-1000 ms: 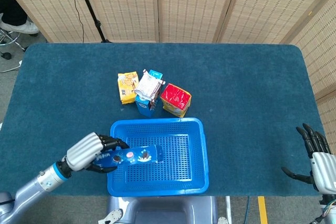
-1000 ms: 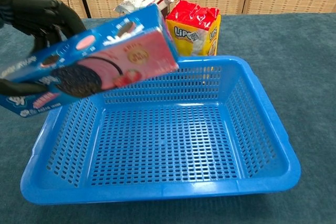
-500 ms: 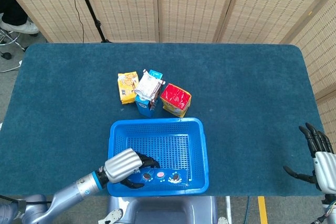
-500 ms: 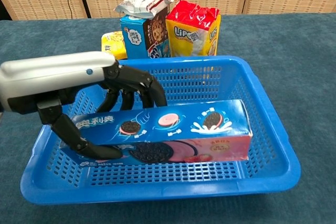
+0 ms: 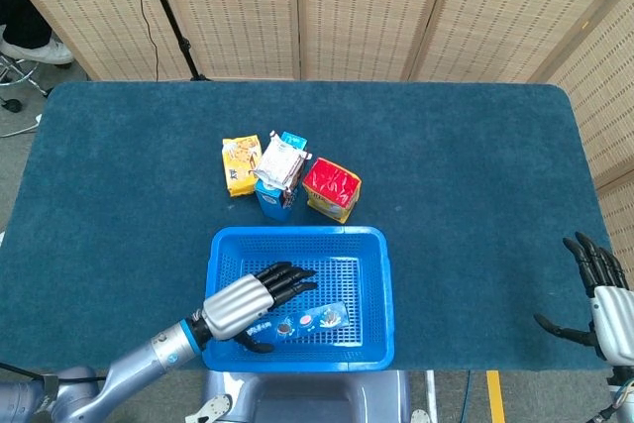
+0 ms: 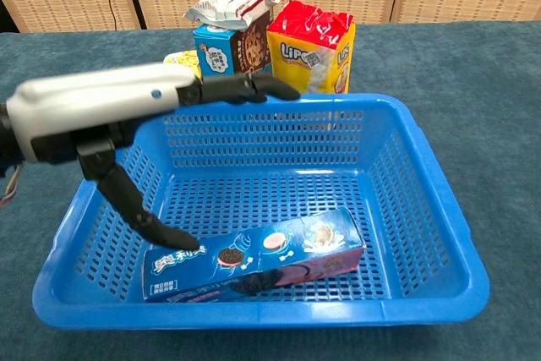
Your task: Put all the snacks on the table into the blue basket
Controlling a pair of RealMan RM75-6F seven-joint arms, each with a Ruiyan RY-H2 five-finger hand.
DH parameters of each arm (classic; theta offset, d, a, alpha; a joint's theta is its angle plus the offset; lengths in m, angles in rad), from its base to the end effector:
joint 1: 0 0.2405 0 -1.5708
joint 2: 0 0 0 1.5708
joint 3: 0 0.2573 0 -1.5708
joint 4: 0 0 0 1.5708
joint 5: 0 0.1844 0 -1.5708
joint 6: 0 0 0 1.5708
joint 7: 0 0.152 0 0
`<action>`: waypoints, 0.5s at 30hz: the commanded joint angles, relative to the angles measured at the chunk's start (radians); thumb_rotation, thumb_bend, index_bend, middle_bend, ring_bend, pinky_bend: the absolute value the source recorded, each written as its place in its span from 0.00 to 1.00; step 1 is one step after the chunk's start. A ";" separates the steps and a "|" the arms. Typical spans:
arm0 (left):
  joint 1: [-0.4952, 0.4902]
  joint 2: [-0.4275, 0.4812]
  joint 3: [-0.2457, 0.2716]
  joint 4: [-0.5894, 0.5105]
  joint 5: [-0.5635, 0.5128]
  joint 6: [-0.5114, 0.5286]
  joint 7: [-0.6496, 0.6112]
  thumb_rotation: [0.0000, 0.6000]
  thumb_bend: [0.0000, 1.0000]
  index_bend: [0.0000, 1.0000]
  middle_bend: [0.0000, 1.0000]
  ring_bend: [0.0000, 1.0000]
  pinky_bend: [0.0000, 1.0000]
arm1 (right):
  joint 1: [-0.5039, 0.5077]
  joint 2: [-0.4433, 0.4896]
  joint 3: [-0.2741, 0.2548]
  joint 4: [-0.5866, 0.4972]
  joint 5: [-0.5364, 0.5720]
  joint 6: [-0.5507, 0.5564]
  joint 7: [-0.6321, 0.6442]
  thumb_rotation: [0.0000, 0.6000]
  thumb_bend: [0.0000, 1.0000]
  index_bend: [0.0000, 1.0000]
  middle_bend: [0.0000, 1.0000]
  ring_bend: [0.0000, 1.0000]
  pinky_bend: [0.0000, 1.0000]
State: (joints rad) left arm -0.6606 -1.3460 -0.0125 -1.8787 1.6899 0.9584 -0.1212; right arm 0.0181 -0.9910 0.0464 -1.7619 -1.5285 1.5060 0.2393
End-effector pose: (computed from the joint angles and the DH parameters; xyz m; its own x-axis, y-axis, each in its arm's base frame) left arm -0.0906 0.2308 0.0298 0.2575 0.5235 0.8121 0.7424 -0.6452 0.1805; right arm -0.2879 -0.1655 0.2102 0.1468 -0.0081 0.9891 -0.9890 0.0191 0.1469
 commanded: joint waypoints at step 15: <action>-0.003 0.097 -0.204 0.147 -0.196 0.170 -0.057 1.00 0.00 0.00 0.00 0.00 0.02 | 0.018 -0.011 -0.008 -0.011 0.005 -0.039 -0.046 1.00 0.00 0.00 0.00 0.00 0.00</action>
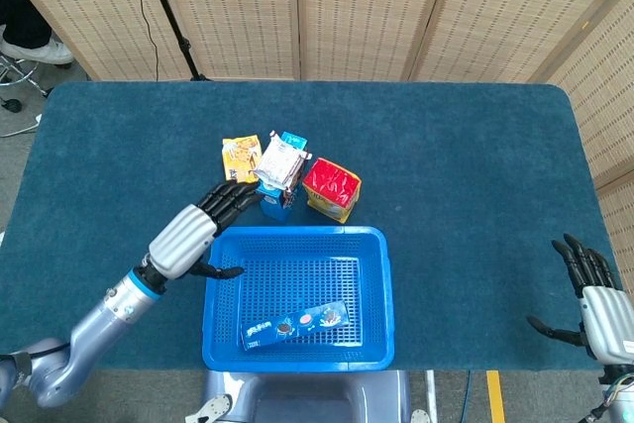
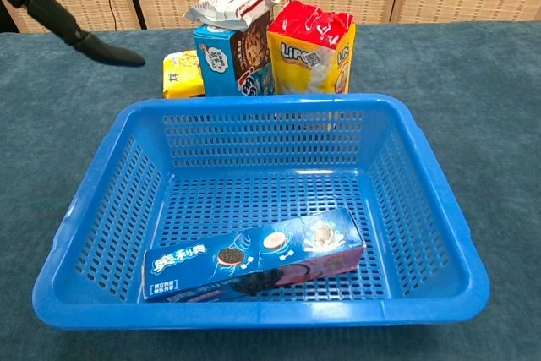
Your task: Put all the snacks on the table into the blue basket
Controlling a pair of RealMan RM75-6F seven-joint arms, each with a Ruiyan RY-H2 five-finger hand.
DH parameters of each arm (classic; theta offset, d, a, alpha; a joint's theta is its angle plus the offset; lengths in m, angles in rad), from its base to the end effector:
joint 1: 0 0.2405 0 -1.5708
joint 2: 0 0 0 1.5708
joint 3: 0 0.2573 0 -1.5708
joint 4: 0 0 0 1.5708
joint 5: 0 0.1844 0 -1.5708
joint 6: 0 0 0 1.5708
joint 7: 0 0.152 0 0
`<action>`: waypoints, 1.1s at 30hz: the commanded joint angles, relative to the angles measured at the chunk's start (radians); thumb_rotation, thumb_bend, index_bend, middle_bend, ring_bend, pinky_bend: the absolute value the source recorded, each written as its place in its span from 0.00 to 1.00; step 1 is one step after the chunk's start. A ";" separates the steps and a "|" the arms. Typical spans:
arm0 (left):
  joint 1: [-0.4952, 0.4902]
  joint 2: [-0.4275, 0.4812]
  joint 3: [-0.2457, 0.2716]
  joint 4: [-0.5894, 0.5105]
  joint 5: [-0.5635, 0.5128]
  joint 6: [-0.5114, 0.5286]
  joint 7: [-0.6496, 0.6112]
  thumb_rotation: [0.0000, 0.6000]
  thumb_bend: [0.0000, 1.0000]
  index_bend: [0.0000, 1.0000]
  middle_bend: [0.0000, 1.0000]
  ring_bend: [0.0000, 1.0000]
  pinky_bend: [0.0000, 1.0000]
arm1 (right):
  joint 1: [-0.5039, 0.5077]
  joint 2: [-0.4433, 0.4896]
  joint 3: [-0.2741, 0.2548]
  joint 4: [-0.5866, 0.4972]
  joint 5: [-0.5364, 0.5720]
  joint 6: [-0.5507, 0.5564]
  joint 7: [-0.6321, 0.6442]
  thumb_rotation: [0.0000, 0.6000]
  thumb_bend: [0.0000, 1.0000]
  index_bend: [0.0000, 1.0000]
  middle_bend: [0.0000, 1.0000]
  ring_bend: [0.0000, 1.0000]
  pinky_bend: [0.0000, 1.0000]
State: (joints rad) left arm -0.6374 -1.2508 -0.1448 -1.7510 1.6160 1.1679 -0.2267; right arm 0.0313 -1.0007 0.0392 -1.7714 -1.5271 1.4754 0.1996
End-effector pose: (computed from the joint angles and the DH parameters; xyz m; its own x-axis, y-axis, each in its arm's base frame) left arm -0.1101 0.2964 0.1004 0.1057 0.2525 0.9618 0.7950 -0.6025 0.0708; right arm -0.2862 -0.1678 0.2014 0.1667 -0.0435 0.9851 -0.9857 0.0156 0.1675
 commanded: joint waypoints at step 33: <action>-0.589 -0.106 -0.099 0.314 -0.975 -0.535 0.571 1.00 0.00 0.00 0.00 0.00 0.02 | 0.055 -0.011 0.051 0.029 0.195 -0.139 -0.035 1.00 0.00 0.00 0.00 0.00 0.00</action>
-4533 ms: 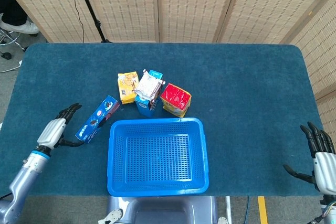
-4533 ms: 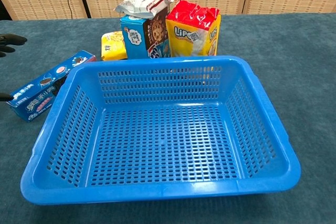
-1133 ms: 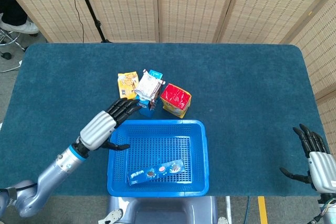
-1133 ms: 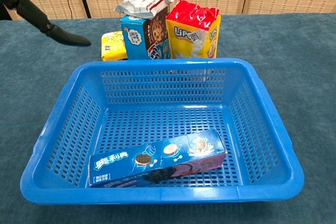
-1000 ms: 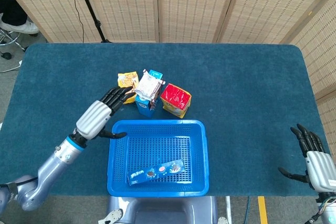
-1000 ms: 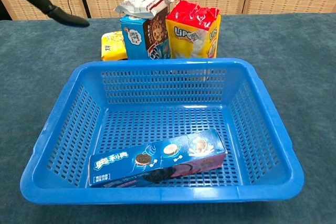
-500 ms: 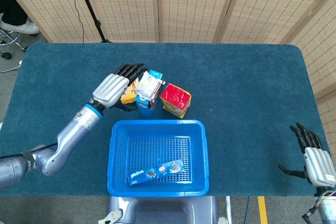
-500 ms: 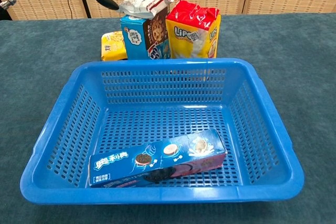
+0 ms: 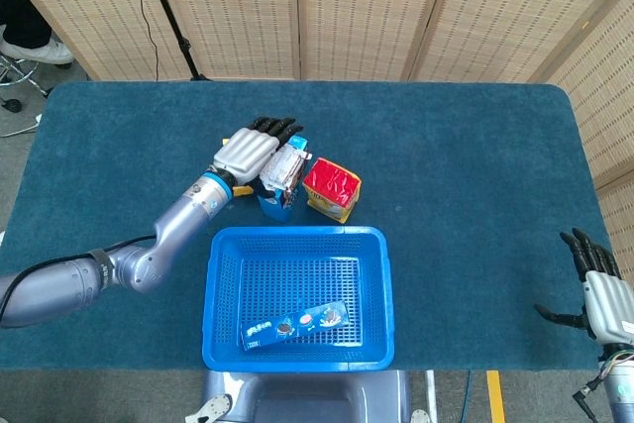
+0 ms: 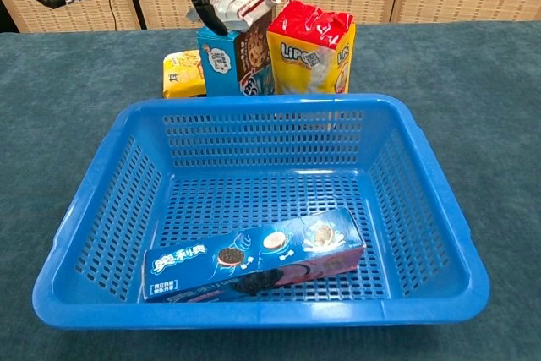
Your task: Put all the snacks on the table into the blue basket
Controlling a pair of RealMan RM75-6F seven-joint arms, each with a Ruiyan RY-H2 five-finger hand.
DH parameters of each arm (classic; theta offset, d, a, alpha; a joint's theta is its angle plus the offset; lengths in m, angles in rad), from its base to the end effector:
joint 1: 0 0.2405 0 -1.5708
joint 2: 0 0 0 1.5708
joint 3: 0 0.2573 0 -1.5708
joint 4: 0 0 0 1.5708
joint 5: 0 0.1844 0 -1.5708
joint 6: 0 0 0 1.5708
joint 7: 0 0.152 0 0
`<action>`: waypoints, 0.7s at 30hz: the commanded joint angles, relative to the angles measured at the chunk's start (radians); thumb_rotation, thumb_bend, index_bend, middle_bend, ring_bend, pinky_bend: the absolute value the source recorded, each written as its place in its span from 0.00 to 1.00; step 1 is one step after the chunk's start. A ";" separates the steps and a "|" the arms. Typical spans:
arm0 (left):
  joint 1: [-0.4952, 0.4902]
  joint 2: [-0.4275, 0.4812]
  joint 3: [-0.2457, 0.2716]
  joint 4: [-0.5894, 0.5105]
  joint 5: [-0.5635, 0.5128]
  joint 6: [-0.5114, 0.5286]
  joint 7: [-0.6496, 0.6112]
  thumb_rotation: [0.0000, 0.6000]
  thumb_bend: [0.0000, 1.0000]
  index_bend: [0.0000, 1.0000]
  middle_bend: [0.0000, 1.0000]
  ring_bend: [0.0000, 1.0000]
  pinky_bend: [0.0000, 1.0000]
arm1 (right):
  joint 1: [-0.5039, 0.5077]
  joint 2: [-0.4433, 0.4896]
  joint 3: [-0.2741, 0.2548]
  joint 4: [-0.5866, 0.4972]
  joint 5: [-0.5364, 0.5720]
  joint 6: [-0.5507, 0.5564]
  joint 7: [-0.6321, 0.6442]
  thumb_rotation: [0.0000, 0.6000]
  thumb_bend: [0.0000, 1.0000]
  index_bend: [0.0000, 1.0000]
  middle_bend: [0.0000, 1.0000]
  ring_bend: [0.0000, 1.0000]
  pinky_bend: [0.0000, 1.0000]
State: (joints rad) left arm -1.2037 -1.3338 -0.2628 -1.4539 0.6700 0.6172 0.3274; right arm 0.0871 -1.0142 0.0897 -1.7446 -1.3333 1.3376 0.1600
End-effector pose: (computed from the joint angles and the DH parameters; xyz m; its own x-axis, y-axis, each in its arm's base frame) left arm -0.0277 0.4349 0.0593 0.4619 0.3390 0.8196 0.8469 -0.4430 -0.2940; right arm -0.3100 -0.1908 0.1975 0.1803 -0.0866 0.9798 -0.9691 0.1548 0.1921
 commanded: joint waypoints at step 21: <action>0.012 0.007 0.008 -0.055 -0.001 0.176 0.009 1.00 0.08 0.46 0.47 0.50 0.44 | 0.001 0.006 -0.001 0.000 -0.006 -0.007 0.011 1.00 0.00 0.00 0.00 0.00 0.00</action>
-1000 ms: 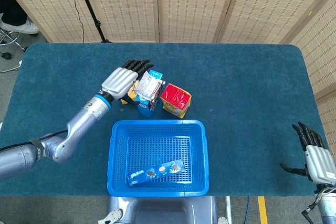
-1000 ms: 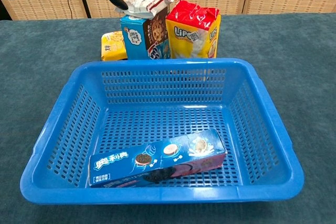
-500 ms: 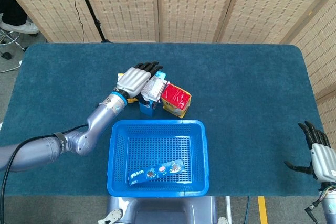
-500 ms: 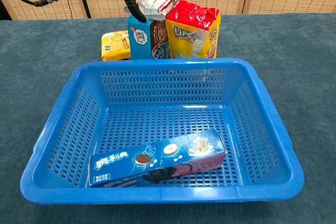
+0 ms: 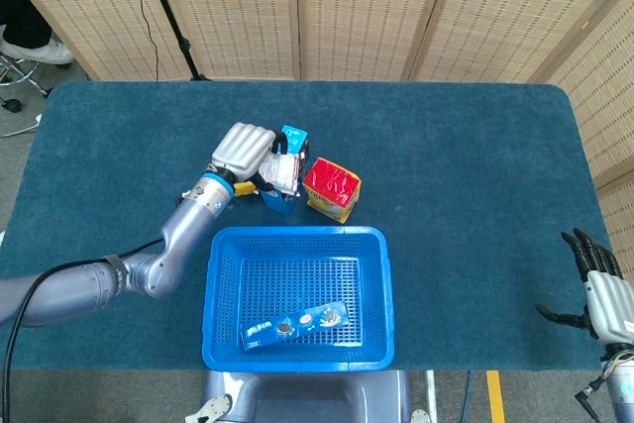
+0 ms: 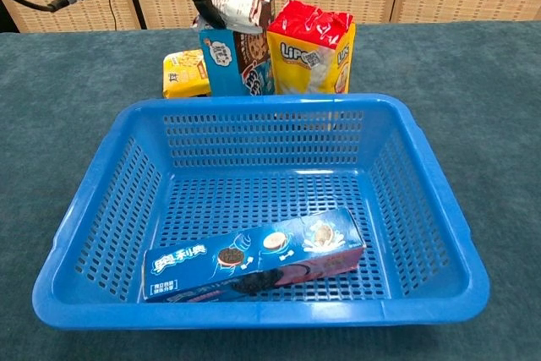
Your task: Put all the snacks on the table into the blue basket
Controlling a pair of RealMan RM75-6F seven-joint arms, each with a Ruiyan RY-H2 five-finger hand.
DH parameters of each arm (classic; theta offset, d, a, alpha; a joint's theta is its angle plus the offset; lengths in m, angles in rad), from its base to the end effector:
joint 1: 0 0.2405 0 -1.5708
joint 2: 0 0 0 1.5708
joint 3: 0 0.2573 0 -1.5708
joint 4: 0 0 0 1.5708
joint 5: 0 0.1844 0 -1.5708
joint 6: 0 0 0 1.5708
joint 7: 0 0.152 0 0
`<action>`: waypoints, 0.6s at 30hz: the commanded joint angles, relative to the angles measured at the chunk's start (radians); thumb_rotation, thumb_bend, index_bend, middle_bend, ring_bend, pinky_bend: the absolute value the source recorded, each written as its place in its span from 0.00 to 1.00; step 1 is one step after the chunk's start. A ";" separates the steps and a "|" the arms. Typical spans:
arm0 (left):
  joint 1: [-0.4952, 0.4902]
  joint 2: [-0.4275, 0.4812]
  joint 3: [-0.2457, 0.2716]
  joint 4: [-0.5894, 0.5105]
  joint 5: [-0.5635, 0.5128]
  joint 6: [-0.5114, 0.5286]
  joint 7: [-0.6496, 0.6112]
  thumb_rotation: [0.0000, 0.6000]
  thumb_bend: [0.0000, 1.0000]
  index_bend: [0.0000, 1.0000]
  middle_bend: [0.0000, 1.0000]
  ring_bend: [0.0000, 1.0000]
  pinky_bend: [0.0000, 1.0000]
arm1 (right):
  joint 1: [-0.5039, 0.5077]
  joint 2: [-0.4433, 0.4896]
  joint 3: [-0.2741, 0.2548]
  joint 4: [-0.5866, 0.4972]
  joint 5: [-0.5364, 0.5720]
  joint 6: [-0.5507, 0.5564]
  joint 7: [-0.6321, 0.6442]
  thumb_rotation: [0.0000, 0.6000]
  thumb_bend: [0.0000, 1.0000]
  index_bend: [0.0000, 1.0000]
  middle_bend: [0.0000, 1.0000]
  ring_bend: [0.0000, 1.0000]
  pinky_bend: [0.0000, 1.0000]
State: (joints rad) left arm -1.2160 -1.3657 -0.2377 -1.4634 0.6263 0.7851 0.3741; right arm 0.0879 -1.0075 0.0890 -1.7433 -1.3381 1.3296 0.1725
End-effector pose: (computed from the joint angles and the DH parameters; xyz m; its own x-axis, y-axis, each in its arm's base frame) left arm -0.0264 0.4380 0.0641 0.4443 0.2421 0.8625 0.8565 -0.3971 -0.3297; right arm -0.3102 -0.1909 0.1983 0.1757 -0.0932 0.9800 -0.9702 0.1524 0.1885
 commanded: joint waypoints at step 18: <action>0.277 0.131 0.142 -0.321 0.779 0.117 -0.332 1.00 0.06 0.45 0.46 0.49 0.44 | 0.002 -0.006 -0.008 -0.012 -0.009 -0.002 -0.029 1.00 0.00 0.00 0.00 0.00 0.00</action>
State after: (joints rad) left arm -0.9983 -1.2041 -0.1660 -1.7721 1.2896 0.8607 0.1081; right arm 0.0900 -1.0133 0.0810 -1.7560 -1.3471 1.3281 0.1434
